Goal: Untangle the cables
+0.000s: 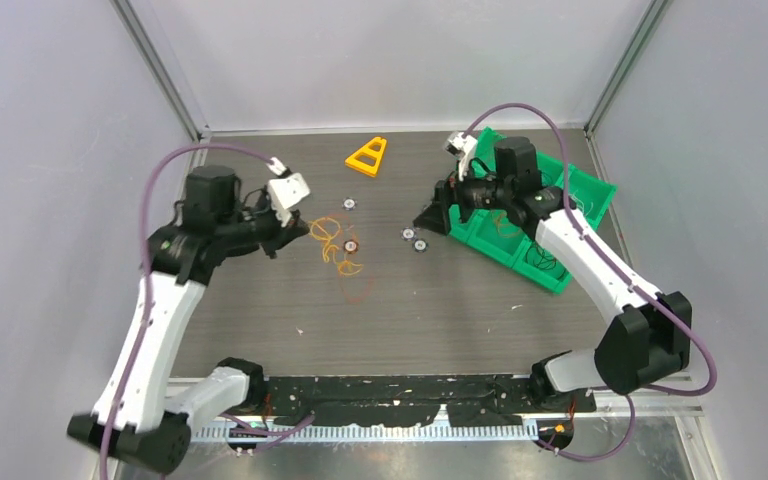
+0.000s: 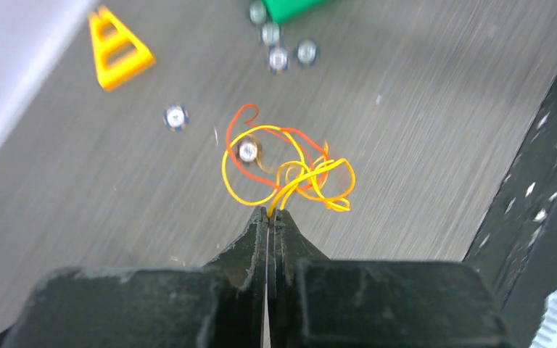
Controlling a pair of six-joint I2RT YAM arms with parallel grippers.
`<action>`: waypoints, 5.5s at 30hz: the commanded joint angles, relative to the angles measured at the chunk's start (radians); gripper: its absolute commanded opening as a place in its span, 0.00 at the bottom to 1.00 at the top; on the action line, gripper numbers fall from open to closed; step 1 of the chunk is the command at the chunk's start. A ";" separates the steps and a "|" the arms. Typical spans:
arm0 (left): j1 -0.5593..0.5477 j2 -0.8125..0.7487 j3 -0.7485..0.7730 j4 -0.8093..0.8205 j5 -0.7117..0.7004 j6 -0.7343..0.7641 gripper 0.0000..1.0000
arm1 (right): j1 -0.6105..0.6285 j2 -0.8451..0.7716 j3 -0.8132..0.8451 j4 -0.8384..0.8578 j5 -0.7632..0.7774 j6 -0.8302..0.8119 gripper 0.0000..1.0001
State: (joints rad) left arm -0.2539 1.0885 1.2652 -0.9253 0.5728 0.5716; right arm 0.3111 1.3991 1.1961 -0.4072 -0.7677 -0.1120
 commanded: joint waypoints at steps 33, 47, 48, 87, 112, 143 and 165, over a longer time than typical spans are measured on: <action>0.101 -0.067 0.477 0.658 0.225 -0.915 0.00 | 0.491 0.191 -0.345 0.810 0.120 -0.127 0.18; 0.117 -0.013 0.583 0.760 0.217 -0.993 0.00 | 0.442 0.055 -0.383 0.529 0.087 -0.195 0.60; 0.117 -0.016 0.579 0.762 0.216 -0.992 0.00 | 0.437 0.032 -0.385 0.521 0.079 -0.196 0.60; -0.072 0.782 -0.069 0.394 0.000 -0.772 0.68 | 0.210 0.040 -0.172 0.093 0.130 -0.137 0.72; -0.113 0.115 0.078 0.475 0.299 -0.733 0.00 | 0.277 -0.216 -0.275 0.742 0.125 -0.011 0.95; 0.122 0.084 0.435 0.798 0.421 -1.107 0.00 | 0.361 -0.194 -0.481 0.504 0.240 -0.285 0.05; 0.289 0.303 0.964 1.019 0.244 -1.303 0.00 | 0.377 0.139 -0.284 0.071 0.260 -0.328 0.05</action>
State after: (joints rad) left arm 0.0235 1.3743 2.1868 0.0196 0.8738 -0.6880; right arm 0.6750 1.4963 0.8585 -0.2371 -0.5228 -0.4465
